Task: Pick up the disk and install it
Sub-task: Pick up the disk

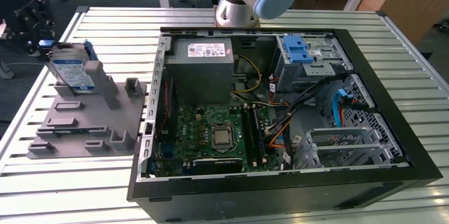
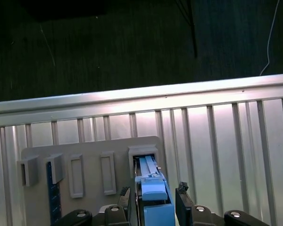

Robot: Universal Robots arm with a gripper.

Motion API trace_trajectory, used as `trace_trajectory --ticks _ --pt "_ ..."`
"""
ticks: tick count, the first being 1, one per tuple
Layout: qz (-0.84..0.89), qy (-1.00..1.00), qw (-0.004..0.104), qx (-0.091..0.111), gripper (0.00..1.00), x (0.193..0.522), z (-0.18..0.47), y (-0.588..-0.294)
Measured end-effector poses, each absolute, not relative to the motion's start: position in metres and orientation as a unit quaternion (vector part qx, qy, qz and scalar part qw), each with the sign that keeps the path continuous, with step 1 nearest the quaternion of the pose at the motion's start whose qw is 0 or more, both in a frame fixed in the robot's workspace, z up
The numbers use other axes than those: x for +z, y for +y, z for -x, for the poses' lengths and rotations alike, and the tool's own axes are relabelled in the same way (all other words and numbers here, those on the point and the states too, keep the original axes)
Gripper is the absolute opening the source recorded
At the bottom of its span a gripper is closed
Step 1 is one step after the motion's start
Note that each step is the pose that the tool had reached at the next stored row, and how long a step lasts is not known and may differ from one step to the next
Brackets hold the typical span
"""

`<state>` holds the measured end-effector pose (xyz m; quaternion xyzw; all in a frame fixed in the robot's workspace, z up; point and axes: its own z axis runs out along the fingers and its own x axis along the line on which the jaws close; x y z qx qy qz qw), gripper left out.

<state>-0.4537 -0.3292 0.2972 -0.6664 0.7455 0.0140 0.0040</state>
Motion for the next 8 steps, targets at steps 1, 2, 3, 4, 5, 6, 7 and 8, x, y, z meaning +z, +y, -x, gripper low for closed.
trace_trajectory --ticks 1,2,3,4,5,6,7,8 --pt "0.67 0.742 0.004 0.014 0.49 0.2971 0.4536 -0.3293" --pt "0.672 0.74 0.004 0.014 0.49 0.2971 0.4537 -0.3292" --pt "0.673 0.74 0.004 0.014 0.49 0.297 0.4536 -0.3292" --pt "0.673 0.74 0.004 0.014 0.49 0.297 0.4536 -0.3292" --pt "0.673 0.74 0.004 0.014 0.49 0.297 0.4536 -0.3292" --pt "0.673 0.74 0.004 0.014 0.49 0.297 0.4536 -0.3292" --pt "0.673 0.74 0.004 0.014 0.49 0.2969 0.4536 -0.3292" --pt "0.673 0.74 0.004 0.014 0.49 0.2969 0.4536 -0.3292"
